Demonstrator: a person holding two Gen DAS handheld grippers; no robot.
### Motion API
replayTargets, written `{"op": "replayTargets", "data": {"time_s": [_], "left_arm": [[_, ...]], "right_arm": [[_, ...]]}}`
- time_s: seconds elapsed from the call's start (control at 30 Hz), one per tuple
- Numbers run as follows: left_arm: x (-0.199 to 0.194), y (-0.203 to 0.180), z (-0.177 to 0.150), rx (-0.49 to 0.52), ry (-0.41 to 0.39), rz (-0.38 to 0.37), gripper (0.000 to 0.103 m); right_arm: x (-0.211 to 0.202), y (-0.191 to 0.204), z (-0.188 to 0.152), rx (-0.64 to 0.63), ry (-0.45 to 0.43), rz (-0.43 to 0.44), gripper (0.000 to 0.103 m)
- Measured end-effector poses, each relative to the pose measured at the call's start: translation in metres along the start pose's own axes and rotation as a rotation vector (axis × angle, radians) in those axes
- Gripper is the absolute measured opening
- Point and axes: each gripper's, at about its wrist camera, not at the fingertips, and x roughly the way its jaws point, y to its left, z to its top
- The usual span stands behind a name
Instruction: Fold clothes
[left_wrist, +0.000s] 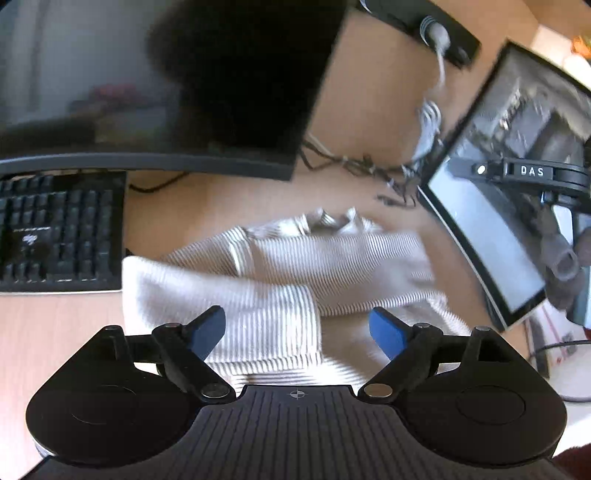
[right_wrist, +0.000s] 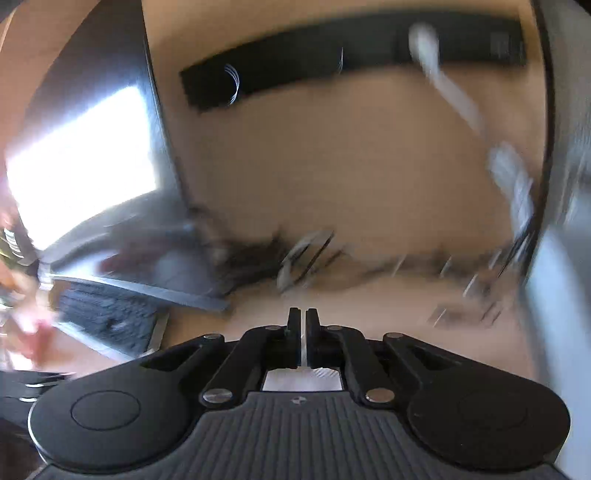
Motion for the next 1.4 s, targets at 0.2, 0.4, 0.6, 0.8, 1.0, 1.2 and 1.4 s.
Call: {"op": "replayTargets", "data": {"time_s": [0.2, 0.4, 0.6, 0.8, 1.0, 1.2, 1.4], "left_arm": [[0.007, 0.001, -0.011, 0.013, 0.056, 0.194, 0.100], [-0.004, 0.015, -0.018, -0.070, 0.058, 0.211, 0.103], [-0.009, 0.020, -0.021, -0.090, 0.057, 0.204, 0.103], [0.006, 0.030, -0.019, -0.157, 0.088, 0.169, 0.103], [0.031, 0.014, -0.014, -0.100, 0.129, 0.127, 0.103], [0.047, -0.019, 0.001, 0.022, 0.116, 0.026, 0.103], [0.077, -0.042, 0.013, 0.077, 0.123, -0.024, 0.103]], "right_arm": [[0.078, 0.034, -0.069, 0.228, 0.234, 0.215, 0.038], [0.111, 0.065, -0.084, 0.090, 0.243, 0.185, 0.006], [0.067, 0.076, -0.033, -0.100, 0.022, 0.131, 0.003], [0.013, 0.027, 0.019, -0.130, -0.139, -0.025, 0.003], [0.006, -0.029, 0.003, -0.104, -0.073, -0.198, 0.003], [0.033, -0.084, -0.049, 0.006, 0.064, -0.290, 0.004], [0.041, -0.081, -0.067, 0.054, 0.125, -0.294, 0.015]]}}
